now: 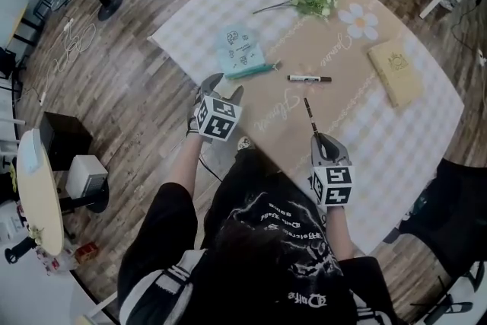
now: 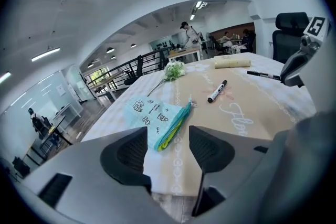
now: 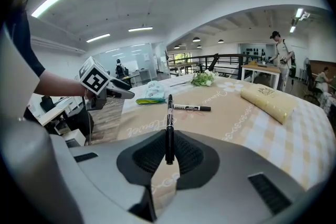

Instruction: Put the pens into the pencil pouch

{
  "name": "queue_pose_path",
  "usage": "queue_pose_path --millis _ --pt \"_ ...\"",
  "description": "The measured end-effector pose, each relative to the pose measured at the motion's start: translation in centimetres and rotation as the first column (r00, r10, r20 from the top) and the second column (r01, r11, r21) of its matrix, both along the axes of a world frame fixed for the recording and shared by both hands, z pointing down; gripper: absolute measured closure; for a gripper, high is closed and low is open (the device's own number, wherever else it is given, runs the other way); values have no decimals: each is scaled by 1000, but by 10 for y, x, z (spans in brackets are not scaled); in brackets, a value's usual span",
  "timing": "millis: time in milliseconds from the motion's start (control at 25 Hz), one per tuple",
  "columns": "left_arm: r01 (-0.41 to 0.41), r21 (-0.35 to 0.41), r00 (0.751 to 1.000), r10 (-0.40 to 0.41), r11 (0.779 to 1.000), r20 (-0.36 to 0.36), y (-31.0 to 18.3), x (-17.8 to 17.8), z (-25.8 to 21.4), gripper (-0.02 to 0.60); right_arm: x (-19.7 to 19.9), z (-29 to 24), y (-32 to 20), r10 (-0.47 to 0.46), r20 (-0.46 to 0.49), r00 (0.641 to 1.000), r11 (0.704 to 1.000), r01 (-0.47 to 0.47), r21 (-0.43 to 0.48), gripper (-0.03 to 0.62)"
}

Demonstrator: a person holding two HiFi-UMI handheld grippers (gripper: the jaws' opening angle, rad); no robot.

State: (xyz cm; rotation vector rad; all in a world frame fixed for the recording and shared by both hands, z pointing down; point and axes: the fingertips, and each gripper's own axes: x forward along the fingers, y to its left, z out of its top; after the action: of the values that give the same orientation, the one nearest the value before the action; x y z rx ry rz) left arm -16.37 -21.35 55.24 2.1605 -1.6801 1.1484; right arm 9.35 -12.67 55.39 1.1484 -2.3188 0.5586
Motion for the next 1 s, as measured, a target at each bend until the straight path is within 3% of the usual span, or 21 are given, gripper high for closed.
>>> queue_pose_path --millis 120,280,480,600,680,840,1000 --pt "-87 -45 995 89 995 46 -15 -5 12 348 -9 0 -4 3 -13 1000 1000 -3 -3 540" --pt "-206 -131 965 223 970 138 -27 -14 37 380 -21 0 -18 32 -21 999 999 -32 -13 540" --pt "-290 -225 941 320 930 113 -40 -22 61 388 -43 0 -32 60 -38 997 998 -61 -27 539" --pt "-348 -261 913 389 900 122 -46 -22 66 487 -58 2 -35 59 -40 997 997 -61 -37 539" --pt "-377 -261 907 412 889 92 -48 -20 63 522 -65 2 -35 51 -40 998 998 -53 -40 539" --pt "-373 -225 927 371 900 -53 -53 -11 47 543 -71 2 -36 36 -50 998 999 -38 -36 539" --pt "-335 -150 942 328 930 -67 -60 -11 25 546 -72 -1 -34 18 -62 998 999 -20 -26 539"
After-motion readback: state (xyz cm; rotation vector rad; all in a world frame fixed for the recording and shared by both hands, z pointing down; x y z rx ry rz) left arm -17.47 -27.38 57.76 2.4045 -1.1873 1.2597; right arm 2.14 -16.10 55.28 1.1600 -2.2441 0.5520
